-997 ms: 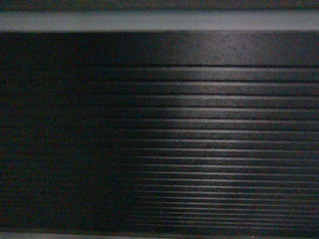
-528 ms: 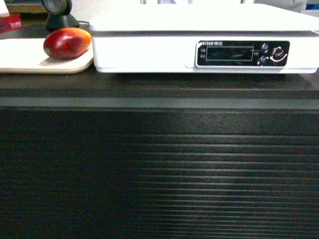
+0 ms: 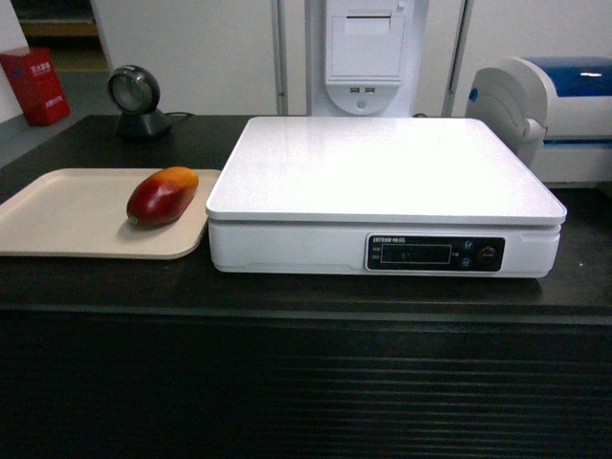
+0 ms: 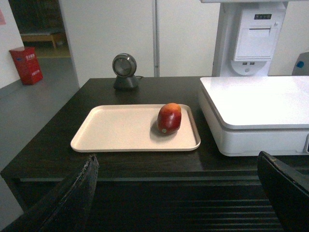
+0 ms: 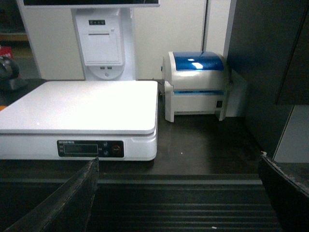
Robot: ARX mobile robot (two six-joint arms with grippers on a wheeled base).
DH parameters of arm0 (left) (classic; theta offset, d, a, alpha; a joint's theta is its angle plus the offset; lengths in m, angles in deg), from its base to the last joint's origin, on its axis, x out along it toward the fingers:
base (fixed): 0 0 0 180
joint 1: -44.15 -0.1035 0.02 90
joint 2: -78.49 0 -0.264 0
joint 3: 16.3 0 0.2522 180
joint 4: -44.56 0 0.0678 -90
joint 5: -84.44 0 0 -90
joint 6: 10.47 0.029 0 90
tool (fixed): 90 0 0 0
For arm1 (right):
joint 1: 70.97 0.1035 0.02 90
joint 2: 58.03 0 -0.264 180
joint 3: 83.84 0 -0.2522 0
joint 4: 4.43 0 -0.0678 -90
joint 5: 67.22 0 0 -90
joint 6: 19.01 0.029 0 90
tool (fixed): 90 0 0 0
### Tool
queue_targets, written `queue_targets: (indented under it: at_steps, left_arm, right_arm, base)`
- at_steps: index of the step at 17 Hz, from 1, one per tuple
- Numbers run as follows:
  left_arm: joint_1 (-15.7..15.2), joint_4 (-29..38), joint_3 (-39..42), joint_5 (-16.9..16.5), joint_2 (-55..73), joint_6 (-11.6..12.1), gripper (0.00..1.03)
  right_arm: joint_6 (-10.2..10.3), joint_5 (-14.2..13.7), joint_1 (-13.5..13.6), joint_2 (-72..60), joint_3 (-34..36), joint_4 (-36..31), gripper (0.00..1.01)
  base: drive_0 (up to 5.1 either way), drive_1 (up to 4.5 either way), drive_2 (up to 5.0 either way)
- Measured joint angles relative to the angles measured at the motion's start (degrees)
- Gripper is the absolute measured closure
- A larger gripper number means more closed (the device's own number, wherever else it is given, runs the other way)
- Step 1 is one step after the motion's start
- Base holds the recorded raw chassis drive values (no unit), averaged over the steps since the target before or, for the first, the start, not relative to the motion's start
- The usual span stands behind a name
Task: Place dark red mango on scale at checkout
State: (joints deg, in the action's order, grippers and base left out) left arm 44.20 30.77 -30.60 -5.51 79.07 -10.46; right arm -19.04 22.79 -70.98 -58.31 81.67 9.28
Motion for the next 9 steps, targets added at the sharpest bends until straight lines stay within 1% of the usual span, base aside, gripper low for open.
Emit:
queue_targets:
  at_steps: [9]
  left_arm:
    - [0.0,-0.1,0.0,0.0,0.0,0.0,0.05]
  right_arm:
    - [0.0,0.0,0.0,0.0,0.0,0.3,0.03]
  base:
    - [0.0,0.00,0.0]
